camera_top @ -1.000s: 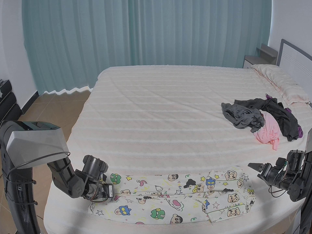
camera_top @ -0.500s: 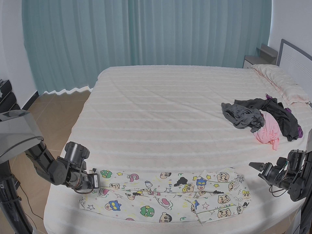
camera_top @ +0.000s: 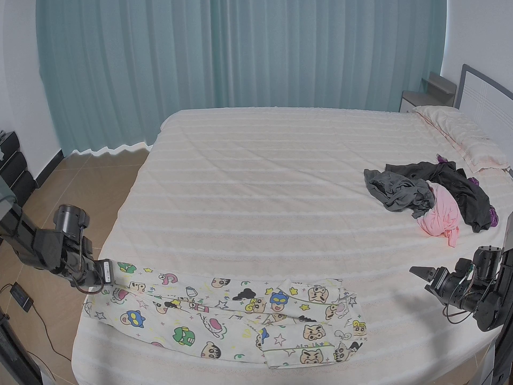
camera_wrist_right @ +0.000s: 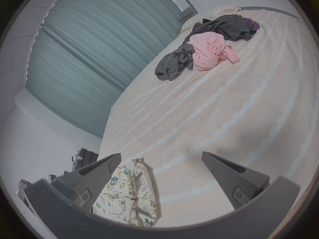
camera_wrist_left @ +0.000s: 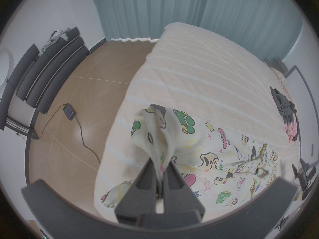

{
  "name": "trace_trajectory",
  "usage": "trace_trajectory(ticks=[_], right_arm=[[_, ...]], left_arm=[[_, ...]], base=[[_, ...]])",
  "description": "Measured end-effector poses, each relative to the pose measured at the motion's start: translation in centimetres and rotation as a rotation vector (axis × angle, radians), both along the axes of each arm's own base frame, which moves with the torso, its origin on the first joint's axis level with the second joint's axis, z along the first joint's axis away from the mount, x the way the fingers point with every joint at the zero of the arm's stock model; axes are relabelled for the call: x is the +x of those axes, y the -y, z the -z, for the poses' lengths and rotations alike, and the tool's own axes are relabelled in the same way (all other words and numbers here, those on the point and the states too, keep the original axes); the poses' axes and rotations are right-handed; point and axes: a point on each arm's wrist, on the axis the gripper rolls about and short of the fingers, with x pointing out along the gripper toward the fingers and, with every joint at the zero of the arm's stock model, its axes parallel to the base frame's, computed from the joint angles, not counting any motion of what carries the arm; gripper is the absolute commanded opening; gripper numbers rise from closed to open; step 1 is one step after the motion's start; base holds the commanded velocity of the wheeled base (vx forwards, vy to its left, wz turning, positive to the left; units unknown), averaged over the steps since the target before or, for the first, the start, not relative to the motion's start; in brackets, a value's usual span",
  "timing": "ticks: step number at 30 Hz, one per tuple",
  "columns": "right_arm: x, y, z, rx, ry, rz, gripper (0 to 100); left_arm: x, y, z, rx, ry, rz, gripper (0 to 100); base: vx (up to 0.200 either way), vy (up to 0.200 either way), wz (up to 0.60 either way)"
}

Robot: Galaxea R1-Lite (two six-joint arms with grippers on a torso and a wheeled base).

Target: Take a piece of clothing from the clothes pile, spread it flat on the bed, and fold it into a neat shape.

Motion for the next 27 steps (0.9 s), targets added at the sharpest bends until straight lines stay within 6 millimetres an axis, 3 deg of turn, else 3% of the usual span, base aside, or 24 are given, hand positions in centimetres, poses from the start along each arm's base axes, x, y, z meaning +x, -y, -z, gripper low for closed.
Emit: trace_trajectory(ticks=[7, 11, 18, 27], right_arm=[[0.0, 0.2, 0.0, -0.001, 0.002, 0.009, 100], [0.0, 0.2, -0.1, -0.002, 0.005, 0.011, 100], [-0.1, 0.3, -0.4, -0.004, 0.018, 0.012, 100], [-0.1, 0.3, -0.6, -0.006, 0.028, 0.013, 100]], left_arm=[[0.0, -1.7, -4.7, 0.03, 0.035, -0.042, 0], [-0.1, -1.3, -6.3, 0.07, 0.077, -0.046, 0], [-0.4, 2.1, -6.9, 0.093, 0.098, 0.007, 0], [-1.3, 9.9, -7.2, 0.071, 0.131, 0.106, 0]], base=[[0.0, 0.0, 0.0], [0.0, 0.0, 0.0], [0.0, 0.0, 0.0], [0.0, 0.0, 0.0]])
